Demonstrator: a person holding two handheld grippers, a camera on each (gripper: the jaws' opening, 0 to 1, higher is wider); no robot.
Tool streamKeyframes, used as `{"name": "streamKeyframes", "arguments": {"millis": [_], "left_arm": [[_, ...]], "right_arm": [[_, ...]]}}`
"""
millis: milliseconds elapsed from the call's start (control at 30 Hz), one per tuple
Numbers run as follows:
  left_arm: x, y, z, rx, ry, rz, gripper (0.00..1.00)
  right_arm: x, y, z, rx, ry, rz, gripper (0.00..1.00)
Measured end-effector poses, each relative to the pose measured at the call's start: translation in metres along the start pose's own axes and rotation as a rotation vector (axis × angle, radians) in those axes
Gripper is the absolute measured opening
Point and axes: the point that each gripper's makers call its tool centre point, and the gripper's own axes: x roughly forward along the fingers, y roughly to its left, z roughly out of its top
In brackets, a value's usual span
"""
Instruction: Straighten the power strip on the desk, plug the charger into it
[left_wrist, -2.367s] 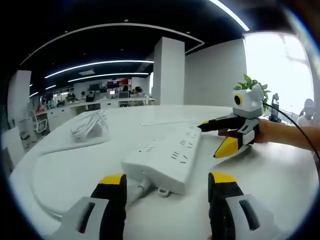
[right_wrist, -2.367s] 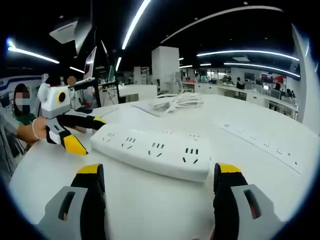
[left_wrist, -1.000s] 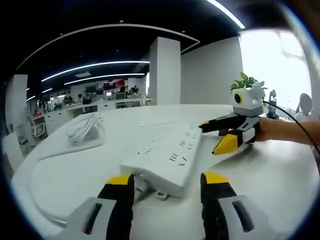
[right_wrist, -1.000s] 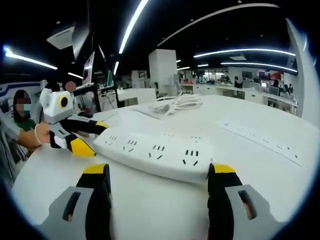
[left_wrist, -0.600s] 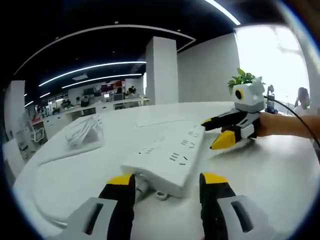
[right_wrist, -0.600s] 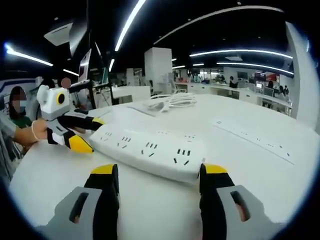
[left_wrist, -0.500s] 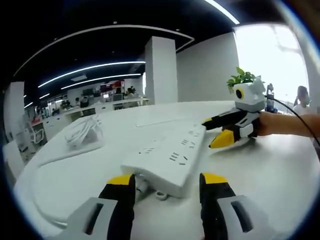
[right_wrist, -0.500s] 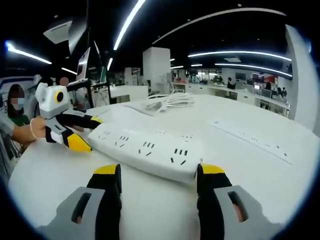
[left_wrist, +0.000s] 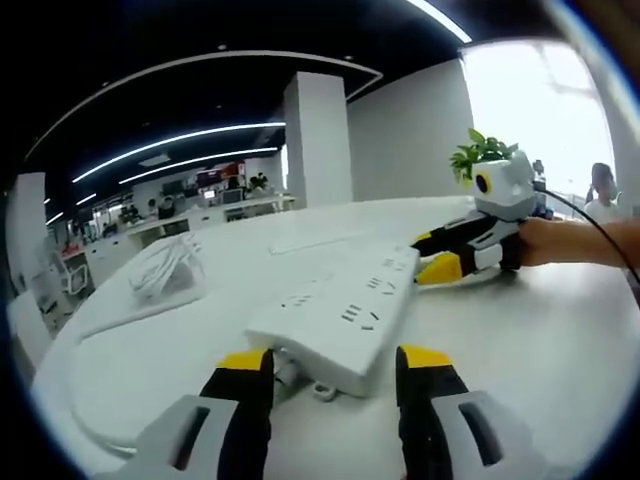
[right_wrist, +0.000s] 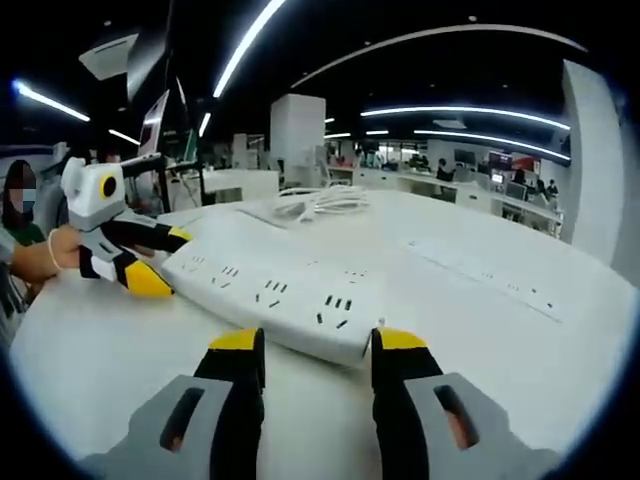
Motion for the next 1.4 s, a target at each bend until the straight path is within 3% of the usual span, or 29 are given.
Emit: {"name": "streamKeyframes", "arguments": {"millis": [833, 1400], "left_arm": [[0.001, -0.004, 0.001, 0.067, 0.002, -0.021, 0.44], [0.002, -0.011, 0.002, 0.080, 0.003, -0.072, 0.43]], "right_arm": [[-0.025, 0.002, -0.008, 0.068, 0.009, -0.101, 0.35], [-0.038, 0.001, -0.012, 0.085, 0.015, -0.139, 0.32]]}}
